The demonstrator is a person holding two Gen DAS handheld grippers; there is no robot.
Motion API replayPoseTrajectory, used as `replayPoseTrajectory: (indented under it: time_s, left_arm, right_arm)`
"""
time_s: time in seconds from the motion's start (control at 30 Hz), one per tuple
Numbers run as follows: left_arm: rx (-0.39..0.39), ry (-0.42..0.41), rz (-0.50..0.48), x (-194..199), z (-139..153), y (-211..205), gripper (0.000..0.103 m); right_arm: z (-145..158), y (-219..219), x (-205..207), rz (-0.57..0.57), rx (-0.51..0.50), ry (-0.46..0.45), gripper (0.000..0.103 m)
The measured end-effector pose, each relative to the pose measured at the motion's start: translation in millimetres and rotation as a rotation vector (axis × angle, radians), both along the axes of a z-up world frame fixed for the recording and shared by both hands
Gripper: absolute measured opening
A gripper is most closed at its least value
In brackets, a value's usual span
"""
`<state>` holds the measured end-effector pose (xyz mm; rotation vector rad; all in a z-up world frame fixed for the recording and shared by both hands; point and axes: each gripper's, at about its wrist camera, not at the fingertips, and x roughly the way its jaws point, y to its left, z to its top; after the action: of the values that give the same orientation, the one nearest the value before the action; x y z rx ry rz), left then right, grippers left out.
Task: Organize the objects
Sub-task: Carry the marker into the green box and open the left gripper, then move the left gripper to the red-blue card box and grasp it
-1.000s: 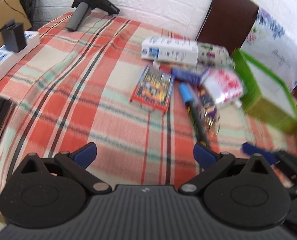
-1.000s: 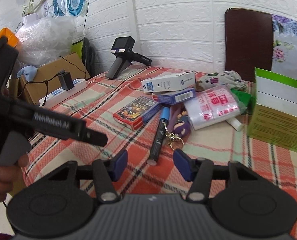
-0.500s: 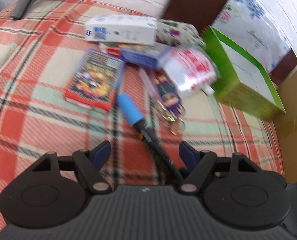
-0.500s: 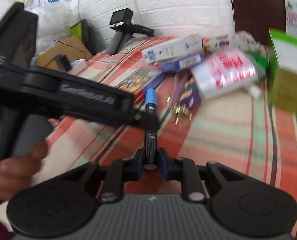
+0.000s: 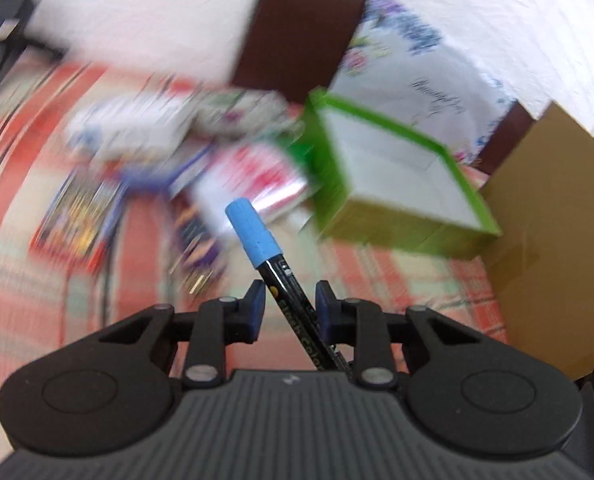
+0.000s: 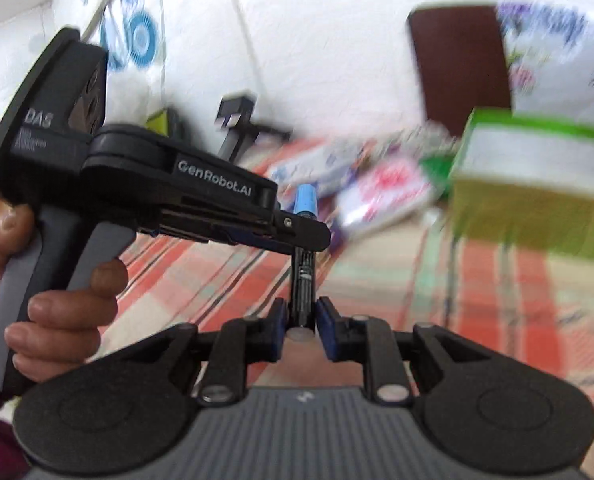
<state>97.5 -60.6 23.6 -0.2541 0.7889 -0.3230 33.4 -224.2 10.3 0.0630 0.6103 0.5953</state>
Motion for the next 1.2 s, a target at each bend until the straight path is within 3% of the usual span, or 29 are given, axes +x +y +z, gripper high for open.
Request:
replayPoseTrajectory:
  time_s: [0.23, 0.5, 0.67, 0.73, 0.83, 0.9, 1.2]
  left_arm:
    - [0.092, -0.183, -0.146, 72.0, 38.6, -82.5, 0.028]
    - [0.181, -0.173, -0.227, 141.3, 25.0, -154.7, 0.028]
    - [0.222, -0.140, -0.203, 165.7, 8.5, -171.7, 0.029]
    - [0.243, -0.130, -0.180, 169.6, 3.5, -172.0, 0.035]
    - [0.288, -0.124, -0.149, 170.3, -1.9, -170.8, 0.046]
    - [0.307, -0.123, -0.137, 166.2, -1.9, -166.5, 0.048]
    - [0.218, -0.183, -0.093, 95.7, 18.0, -100.2, 0.050]
  right_arm:
    - [29.2, -44.8, 48.8, -0.221, -0.023, -0.193, 0.018]
    - [15.3, -95.5, 131.4, -0.425, 0.006, -0.175, 0.018]
    - [-4.3, -107.9, 157.1, -0.502, -0.037, -0.157, 0.019]
    - [-10.1, -109.4, 161.2, -0.538, -0.054, -0.148, 0.024]
    - [-13.3, -111.1, 155.4, -0.573, -0.040, -0.156, 0.049]
    - [-11.3, -109.2, 150.9, -0.588, -0.028, -0.170, 0.049]
    - [-0.1, -71.6, 91.2, -0.512, 0.048, -0.250, 0.049]
